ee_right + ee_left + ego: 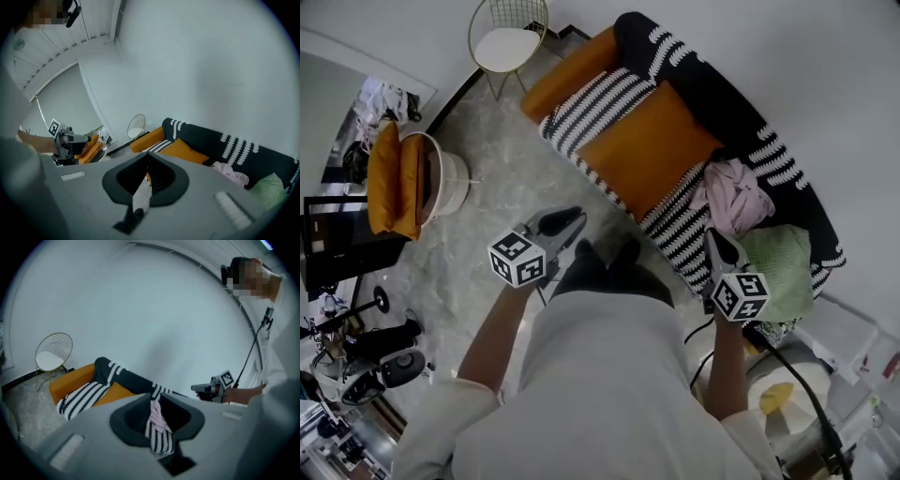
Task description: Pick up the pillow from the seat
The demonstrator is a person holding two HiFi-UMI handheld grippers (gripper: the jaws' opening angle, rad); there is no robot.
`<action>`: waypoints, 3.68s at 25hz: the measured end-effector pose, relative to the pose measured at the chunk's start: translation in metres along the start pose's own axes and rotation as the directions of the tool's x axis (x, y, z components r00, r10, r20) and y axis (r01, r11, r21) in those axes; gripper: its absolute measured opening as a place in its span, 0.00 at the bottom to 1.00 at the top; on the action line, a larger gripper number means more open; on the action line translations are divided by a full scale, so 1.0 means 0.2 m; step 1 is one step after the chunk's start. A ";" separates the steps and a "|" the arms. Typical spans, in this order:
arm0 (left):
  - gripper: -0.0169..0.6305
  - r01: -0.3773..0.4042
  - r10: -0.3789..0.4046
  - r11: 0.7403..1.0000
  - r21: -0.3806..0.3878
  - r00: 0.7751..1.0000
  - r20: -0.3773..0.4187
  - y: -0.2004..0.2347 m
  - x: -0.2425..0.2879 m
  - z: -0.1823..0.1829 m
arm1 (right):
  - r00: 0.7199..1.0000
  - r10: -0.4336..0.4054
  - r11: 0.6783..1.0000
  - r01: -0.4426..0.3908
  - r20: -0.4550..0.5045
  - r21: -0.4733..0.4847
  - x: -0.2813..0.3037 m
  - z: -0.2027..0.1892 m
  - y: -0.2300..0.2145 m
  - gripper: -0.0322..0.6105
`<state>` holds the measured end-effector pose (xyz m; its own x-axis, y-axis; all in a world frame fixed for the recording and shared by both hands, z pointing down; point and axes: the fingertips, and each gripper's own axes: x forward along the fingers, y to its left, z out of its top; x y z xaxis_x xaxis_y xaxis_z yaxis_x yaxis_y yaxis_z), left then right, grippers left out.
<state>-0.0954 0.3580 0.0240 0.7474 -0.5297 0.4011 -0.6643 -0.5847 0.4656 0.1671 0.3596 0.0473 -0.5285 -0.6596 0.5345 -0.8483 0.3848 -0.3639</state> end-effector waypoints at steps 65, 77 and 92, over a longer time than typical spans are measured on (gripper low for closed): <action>0.71 0.123 0.016 0.976 0.178 0.779 -0.627 2.30 1.72 -1.09 | 0.841 -0.193 0.977 0.212 -0.506 -0.019 2.28 -0.79 -2.03 0.83; 0.90 0.148 -0.058 0.988 0.052 0.651 -0.757 2.51 1.86 -1.48 | 0.830 -0.124 0.992 0.098 -0.543 -0.077 2.61 -0.83 -2.15 0.97; 0.40 0.277 -0.127 0.957 0.089 0.674 -0.728 2.26 2.01 -1.48 | 0.835 -0.012 1.000 0.004 -0.550 -0.015 2.56 -0.85 -2.03 0.32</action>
<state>-0.0915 0.0630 0.6285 0.5968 0.1645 0.7854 -0.4299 -0.7608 0.4861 0.2351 -0.0249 0.5984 -0.4505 -0.2006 0.8699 -0.8506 0.3923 -0.3500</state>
